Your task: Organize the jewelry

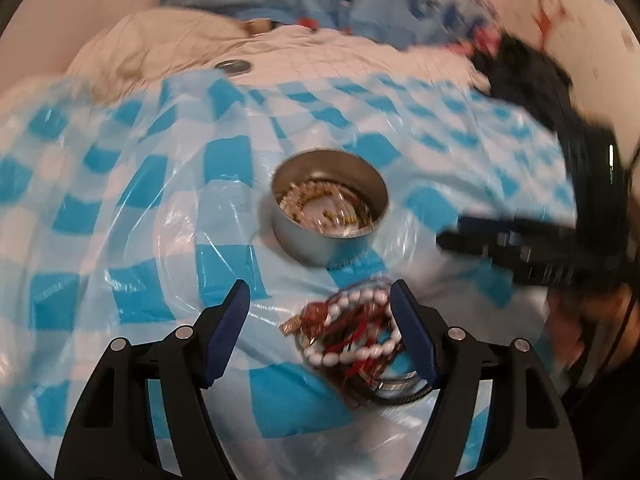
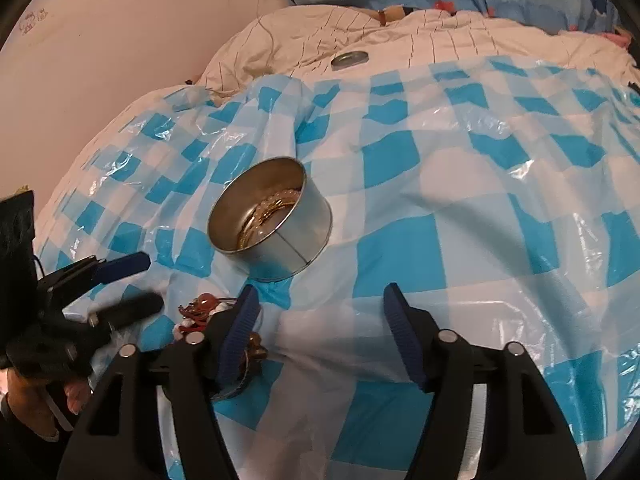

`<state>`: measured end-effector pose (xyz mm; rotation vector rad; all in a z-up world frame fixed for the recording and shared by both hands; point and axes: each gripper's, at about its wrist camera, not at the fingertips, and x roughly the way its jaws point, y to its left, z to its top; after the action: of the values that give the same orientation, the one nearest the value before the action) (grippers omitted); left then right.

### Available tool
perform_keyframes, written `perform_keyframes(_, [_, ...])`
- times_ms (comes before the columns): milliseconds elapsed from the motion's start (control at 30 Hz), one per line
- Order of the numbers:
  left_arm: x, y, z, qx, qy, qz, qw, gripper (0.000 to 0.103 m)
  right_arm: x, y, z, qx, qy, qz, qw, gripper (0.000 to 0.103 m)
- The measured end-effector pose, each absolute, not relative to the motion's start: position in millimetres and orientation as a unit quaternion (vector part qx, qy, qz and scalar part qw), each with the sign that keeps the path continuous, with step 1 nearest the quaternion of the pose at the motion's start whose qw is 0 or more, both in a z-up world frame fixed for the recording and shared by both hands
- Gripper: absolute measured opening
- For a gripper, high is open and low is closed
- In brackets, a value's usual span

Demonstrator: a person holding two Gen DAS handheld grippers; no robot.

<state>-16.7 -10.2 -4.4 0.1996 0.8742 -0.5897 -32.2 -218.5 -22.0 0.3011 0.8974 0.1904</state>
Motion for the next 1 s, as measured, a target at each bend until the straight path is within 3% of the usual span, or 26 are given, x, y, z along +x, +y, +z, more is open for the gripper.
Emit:
perform_keyframes(200, [-24.7, -19.4, -13.2, 0.153, 0.404, -0.283, 0.856, 0.068, -32.3, -217.5, -23.7, 0.143, 0.431, 0.086, 0.887, 0.069])
perform_keyframes(300, [-24.3, -24.4, -17.4, 0.171, 0.408, -0.286, 0.85, 0.059, -30.9, -213.8, -25.5, 0.138, 0.434, 0.087, 0.886, 0.07])
perform_keyframes(400, [-24.3, -33.0, -26.4, 0.196, 0.421, -0.287, 0.838, 0.039, -31.3, -212.0, -26.3, 0.136, 0.434, 0.089, 0.886, 0.072])
perform_keyframes(467, [-24.5, -36.7, -31.7, 0.207, 0.432, -0.294, 0.827, 0.016, -31.4, -210.8, -26.0, 0.135, 0.434, 0.09, 0.886, 0.072])
perform_keyframes(567, [-25.6, -37.7, -29.9, 0.2, 0.438, -0.301, 0.823, 0.003, -31.7, -209.7, -26.0, 0.134, 0.433, 0.092, 0.887, 0.072])
perform_keyframes(867, [-6.5, 7.4, 2.5, 0.022, 0.427, -0.331, 0.841, 0.003, -35.6, -196.2, -22.2, 0.115, 0.423, 0.118, 0.891, 0.073])
perform_keyframes(1000, [-2.1, 14.8, 3.2, -0.002, 0.43, -0.327, 0.841, 0.003, -39.9, -178.2, -19.1, 0.09, 0.414, 0.15, 0.893, 0.073])
